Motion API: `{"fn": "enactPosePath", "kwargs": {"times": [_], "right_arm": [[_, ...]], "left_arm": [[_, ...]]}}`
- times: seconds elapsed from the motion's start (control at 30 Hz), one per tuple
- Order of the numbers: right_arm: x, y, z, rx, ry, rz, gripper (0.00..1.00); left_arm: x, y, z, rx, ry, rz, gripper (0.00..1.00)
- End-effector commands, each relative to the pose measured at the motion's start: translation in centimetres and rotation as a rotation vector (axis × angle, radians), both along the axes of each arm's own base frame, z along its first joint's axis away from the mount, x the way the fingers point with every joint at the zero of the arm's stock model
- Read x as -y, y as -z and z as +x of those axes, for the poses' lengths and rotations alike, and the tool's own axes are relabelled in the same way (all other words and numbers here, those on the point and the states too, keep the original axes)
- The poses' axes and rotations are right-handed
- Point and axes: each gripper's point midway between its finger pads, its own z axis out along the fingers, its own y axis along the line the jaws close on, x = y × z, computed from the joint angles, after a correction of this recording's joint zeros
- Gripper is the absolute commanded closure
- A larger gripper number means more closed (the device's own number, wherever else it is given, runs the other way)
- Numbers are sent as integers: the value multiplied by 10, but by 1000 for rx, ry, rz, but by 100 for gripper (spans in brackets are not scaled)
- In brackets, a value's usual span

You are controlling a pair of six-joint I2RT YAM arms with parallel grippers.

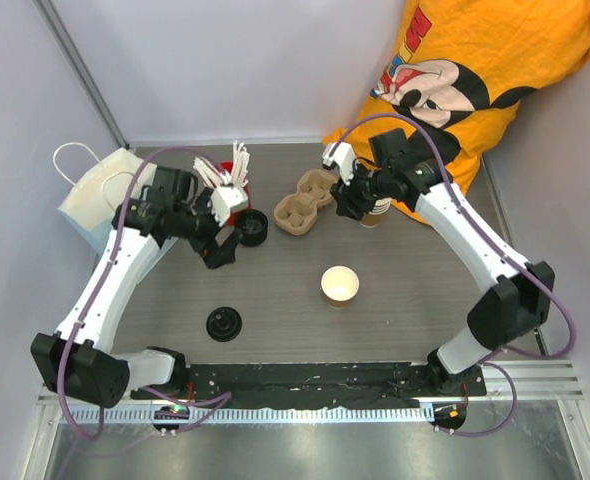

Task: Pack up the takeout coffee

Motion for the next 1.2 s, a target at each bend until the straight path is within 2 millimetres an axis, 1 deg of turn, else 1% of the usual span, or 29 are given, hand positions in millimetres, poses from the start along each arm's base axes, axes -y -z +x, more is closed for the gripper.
{"fn": "enactPosePath", "kwargs": {"times": [0.0,0.03,0.07,0.1,0.13,0.2,0.23,0.27,0.33,0.4,0.47,0.5,0.53,0.6,0.63,0.73,0.97,1.1,1.17], "right_arm": [[12,-29,-23,76,-8,28,41],[15,-32,-30,86,-10,33,39],[17,-34,-33,91,-11,34,39],[18,-32,-36,90,-10,33,39],[20,-31,-39,89,-10,32,39],[23,-37,-45,109,-11,36,39],[25,-34,-48,104,-11,31,39],[26,-38,-50,115,-9,36,39],[27,-36,-54,112,-13,37,39],[29,-39,-58,119,-15,42,39],[29,-39,-61,122,-18,47,39],[30,-40,-63,127,-17,48,39],[30,-39,-64,127,-17,48,39],[31,-40,-65,130,-18,49,39],[31,-40,-65,132,-17,48,39],[31,-40,-66,133,-18,50,39],[28,-41,-64,129,-22,61,39],[29,-40,-63,128,-19,59,39],[28,-39,-63,128,-19,59,39]], "left_arm": [[-33,64,-47,-145,74,178,0],[-34,71,-44,-139,69,187,0],[-37,83,-50,-167,70,201,0],[-39,89,-51,-183,69,211,0],[-40,98,-54,-204,70,219,3],[-39,104,-57,-230,68,214,6],[-38,110,-61,-262,70,213,8],[-37,113,-63,-276,73,207,9],[-38,119,-68,-310,77,212,12],[-39,125,-69,-317,73,220,14],[-41,135,-69,-313,63,227,16],[-40,138,-65,-294,57,222,16],[-42,146,-69,-307,54,228,19],[-44,154,-67,-304,39,242,23],[-45,160,-70,-319,37,249,25],[-49,168,-72,-324,28,268,32],[-51,181,-72,-319,10,282,36],[-48,189,-74,-340,14,282,44],[-48,193,-76,-351,22,293,47]]}}
